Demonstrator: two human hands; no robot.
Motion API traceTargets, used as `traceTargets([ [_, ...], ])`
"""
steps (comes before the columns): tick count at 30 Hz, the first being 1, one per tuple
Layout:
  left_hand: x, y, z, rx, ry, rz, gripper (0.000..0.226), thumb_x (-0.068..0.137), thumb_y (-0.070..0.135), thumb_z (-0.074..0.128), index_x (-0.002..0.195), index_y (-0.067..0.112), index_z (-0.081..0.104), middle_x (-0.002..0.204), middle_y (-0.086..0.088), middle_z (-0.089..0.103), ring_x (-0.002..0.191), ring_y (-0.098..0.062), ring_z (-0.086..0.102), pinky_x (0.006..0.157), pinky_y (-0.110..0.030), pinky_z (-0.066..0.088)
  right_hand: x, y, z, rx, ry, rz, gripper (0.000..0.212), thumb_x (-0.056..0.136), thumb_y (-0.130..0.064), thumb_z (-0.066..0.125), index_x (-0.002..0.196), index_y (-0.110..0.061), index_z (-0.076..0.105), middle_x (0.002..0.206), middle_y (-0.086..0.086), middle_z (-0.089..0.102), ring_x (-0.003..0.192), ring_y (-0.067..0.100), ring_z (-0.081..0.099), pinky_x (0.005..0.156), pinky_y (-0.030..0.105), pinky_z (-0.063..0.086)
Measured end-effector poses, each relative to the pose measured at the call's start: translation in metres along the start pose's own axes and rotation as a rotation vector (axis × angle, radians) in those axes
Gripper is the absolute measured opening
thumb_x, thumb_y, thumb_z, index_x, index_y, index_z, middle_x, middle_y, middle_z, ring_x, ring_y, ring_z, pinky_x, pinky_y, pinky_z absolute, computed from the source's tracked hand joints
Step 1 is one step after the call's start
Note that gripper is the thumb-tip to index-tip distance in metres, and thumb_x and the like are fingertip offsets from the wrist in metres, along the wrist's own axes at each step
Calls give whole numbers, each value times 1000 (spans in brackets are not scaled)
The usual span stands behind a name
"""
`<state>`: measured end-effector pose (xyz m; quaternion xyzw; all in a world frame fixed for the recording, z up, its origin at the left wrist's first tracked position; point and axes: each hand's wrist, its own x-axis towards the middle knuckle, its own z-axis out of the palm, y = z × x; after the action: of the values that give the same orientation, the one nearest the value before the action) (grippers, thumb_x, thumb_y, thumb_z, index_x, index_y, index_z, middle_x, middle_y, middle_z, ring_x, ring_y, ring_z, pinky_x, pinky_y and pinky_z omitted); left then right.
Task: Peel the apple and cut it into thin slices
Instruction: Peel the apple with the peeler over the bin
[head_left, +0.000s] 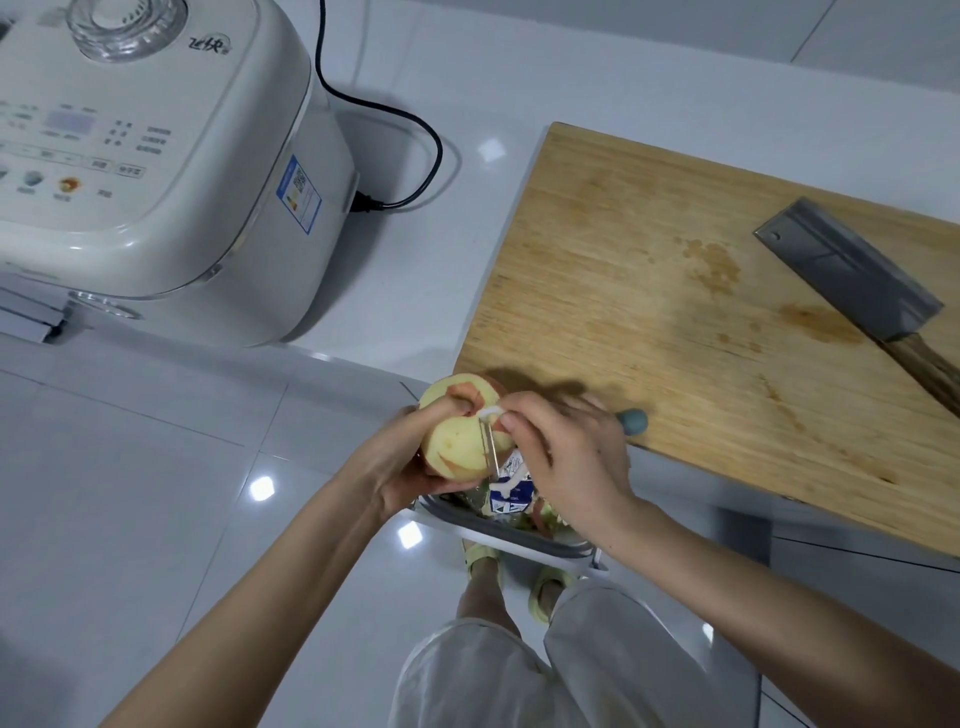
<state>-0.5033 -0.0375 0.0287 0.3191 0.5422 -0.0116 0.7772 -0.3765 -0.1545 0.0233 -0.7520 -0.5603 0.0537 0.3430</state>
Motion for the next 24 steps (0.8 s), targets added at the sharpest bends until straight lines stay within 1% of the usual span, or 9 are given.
traceTargets([
  [2,0,-1,-3,23,1,6,65,64,29,75,123,12,54,117,-18,62,94,-28,65,61,-37,55,6,3,1,-45,1,-128,17,90,-21,55,84,-18,70,60,-8,65,56,19,55,61,31,38],
  [3,0,-1,-4,30,-7,6,67,63,29,74,125,13,53,117,-18,62,94,-28,65,61,-38,54,9,4,0,-46,6,-161,16,90,-20,56,83,-17,70,59,-8,64,55,18,55,60,31,36],
  [5,-2,0,-7,48,-66,-1,57,63,28,70,117,14,58,105,-14,66,88,-25,66,63,-38,54,10,8,-3,-29,19,-198,17,89,-20,56,82,-17,71,58,-8,63,55,17,54,59,31,35],
  [7,-6,2,-10,77,-142,-27,46,62,29,67,107,16,62,92,-11,68,80,-24,67,66,-37,52,11,14,-6,14,24,-190,19,90,-21,55,84,-15,72,63,-8,67,58,15,58,59,32,38],
  [8,-7,2,-13,91,-165,-43,47,61,31,68,105,16,62,90,-11,69,78,-24,67,67,-36,51,11,16,-7,35,25,-185,19,90,-22,55,86,-14,72,67,-8,69,60,15,61,59,32,39],
  [13,-11,1,-18,123,-214,-106,61,50,36,74,107,17,64,93,-14,71,82,-30,69,65,-43,57,4,16,-4,118,23,-176,20,89,-21,54,89,-10,72,75,-6,72,69,11,61,62,33,42],
  [16,-12,-1,-22,113,-218,-134,67,46,37,75,108,15,63,93,-16,70,82,-32,68,65,-46,58,-2,22,-2,145,22,-131,23,91,-23,52,90,-10,71,72,-5,71,65,15,63,63,36,43],
  [20,-12,-3,-25,95,-226,-158,65,46,35,74,107,14,63,92,-17,69,79,-34,68,68,-51,56,-4,24,3,178,0,-86,30,94,-29,48,91,-11,71,69,-3,70,63,17,63,64,37,45],
  [24,-14,-4,-30,49,-256,-141,58,44,30,73,100,15,67,88,-17,70,75,-35,69,59,-52,57,-16,37,7,116,-68,-68,19,89,-22,50,90,-17,68,65,-5,68,62,15,61,65,34,39],
])
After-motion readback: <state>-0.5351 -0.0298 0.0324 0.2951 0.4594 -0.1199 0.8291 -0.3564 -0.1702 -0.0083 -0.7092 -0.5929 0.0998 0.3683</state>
